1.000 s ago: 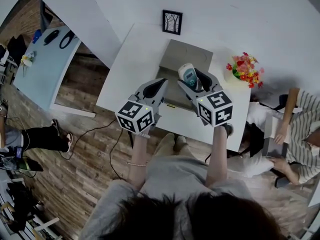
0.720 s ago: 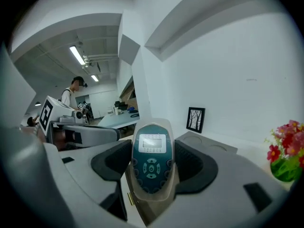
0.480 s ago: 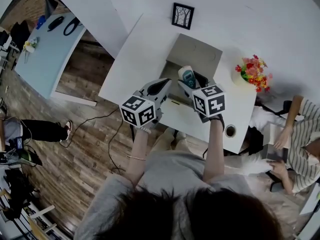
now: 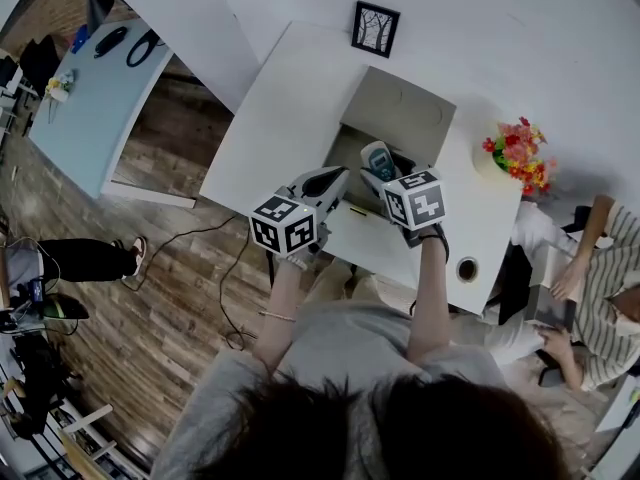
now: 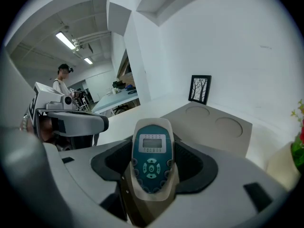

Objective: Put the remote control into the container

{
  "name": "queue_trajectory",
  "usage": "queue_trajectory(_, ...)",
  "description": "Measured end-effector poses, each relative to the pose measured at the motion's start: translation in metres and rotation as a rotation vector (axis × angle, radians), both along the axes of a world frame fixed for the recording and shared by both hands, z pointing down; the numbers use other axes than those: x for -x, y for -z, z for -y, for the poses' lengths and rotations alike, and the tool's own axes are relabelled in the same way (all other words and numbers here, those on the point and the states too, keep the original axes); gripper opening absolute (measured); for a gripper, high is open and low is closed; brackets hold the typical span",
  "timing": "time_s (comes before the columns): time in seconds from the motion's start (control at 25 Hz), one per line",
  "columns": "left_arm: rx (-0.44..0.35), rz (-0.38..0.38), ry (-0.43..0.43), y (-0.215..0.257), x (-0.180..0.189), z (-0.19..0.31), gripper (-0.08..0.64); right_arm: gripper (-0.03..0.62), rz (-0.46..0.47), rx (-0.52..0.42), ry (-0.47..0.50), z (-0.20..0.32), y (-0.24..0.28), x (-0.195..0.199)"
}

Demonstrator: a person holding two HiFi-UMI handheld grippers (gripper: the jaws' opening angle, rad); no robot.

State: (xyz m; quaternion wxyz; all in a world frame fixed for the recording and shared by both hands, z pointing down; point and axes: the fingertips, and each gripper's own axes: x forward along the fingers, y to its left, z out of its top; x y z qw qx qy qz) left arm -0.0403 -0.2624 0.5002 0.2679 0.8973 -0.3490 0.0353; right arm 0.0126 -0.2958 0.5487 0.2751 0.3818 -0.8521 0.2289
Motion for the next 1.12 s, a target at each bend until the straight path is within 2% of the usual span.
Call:
queue_trajectory(0.64, 0.104, 0.005, -0.022, -0.039, 0.003, 0.005, 0.003, 0.281, -0.151, 0.142, 0.021, 0.005, -0.058, 0.007)
queue_trajectory(1.12, 0.129, 0.004, -0.016, -0.046, 0.007, 0.004, 0.003, 0.281, -0.289, 0.161, 0.054, 0.004, -0.082, 0.008)
